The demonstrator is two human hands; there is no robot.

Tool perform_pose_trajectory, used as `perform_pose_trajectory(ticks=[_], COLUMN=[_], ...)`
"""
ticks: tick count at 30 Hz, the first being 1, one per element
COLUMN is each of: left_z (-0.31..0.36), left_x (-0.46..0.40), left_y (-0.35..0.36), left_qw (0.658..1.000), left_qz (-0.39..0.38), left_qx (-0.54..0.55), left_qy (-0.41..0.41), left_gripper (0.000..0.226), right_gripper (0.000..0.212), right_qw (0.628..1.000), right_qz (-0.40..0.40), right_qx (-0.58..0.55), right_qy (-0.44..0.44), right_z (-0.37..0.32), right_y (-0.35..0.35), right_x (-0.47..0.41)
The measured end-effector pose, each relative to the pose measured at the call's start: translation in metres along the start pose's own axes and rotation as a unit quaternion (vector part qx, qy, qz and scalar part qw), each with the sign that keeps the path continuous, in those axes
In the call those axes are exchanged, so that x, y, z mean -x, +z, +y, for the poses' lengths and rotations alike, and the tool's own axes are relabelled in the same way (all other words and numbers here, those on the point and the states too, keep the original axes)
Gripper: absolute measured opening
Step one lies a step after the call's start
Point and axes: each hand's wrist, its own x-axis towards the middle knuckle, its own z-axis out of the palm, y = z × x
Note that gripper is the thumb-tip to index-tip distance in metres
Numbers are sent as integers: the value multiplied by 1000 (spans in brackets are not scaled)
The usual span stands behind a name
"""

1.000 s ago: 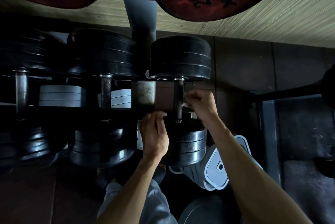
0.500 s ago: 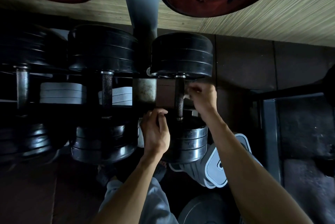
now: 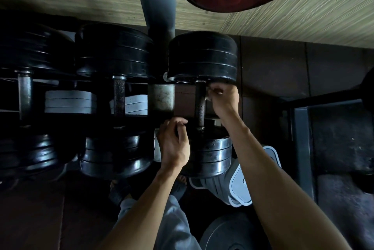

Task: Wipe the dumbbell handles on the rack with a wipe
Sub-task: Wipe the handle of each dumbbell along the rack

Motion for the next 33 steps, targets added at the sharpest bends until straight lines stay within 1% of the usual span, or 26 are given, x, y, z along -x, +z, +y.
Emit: perform_pose_trajectory(ticks=[2, 4, 5, 6, 7, 8, 10, 12, 13, 15, 17, 19, 21, 23, 24, 25, 26, 28, 29, 30, 31, 33], left_z=[-1, -1, 0, 0, -1, -1, -2, -2, -1, 2, 2, 1, 1, 0, 0, 0, 0, 0, -1, -1, -2, -3], left_x=[0, 0, 0, -1, 0, 0, 0, 0, 1, 1, 1, 1, 1, 0, 0, 0, 0, 0, 1, 1, 1, 0], left_y=[0, 0, 0, 0, 0, 0, 1, 0, 0, 0, 0, -1, -1, 0, 0, 0, 0, 0, 0, 0, 1, 1], left_qw=[1000, 1000, 1000, 1000, 1000, 1000, 1000, 1000, 1000, 1000, 1000, 1000, 1000, 1000, 1000, 999, 999, 999, 999, 999, 1000, 1000], left_qz=[2, 8, 9, 9, 10, 11, 10, 5, 1, -5, -5, -1, 2, -1, -1, 1, 3, 6, 6, 6, 5, 6], left_qx=[7, 18, 17, 15, 13, 16, 19, 11, 10, 13, 15, 18, 26, 27, 26, 29, 33, 31, 25, 21, 21, 24], left_qy=[5, 10, 11, 12, 14, 14, 9, 7, 8, 10, 9, 11, 14, 14, 15, 17, 19, 20, 22, 23, 21, 14], left_gripper=[37, 34, 33, 33, 33, 33, 32, 32, 33, 33, 34, 32, 28, 25, 25, 26, 27, 30, 31, 32, 33, 34], right_gripper=[11, 22, 21, 19, 18, 17, 15, 17, 19, 25, 25, 24, 24, 9, 6, 10, 12, 12, 11, 10, 8, 6], right_qw=[999, 987, 977, 970, 968, 972, 986, 997, 995, 978, 964, 966, 973, 979, 982, 986, 990, 998, 999, 999, 997, 997], right_qz=[-46, -129, -165, -185, -188, -176, -123, -68, -46, -22, -27, -42, -86, -132, -138, -128, -101, -19, 19, 43, 54, 39], right_qx=[0, 83, 128, 152, 159, 147, 105, 17, -53, -169, -213, -202, -155, -77, -33, 14, 41, 35, 22, 20, 25, 47], right_qy=[22, 39, 49, 50, 51, 48, 40, 44, 67, 123, 157, 159, 146, 136, 125, 110, 93, 49, 13, -18, -40, -54], right_z=[12, 34, 44, 50, 51, 48, 36, 21, 13, 2, -2, 3, 13, 23, 26, 28, 26, 13, 5, 0, -2, 3], right_y=[-3, -11, -13, -16, -16, -15, -9, -3, -1, 4, 6, 0, -13, -22, -23, -21, -17, -8, -5, -1, 1, 0], right_x=[2, 9, 13, 16, 17, 16, 11, 2, -2, -7, -4, 6, 19, 28, 32, 31, 28, 23, 21, 21, 22, 29])
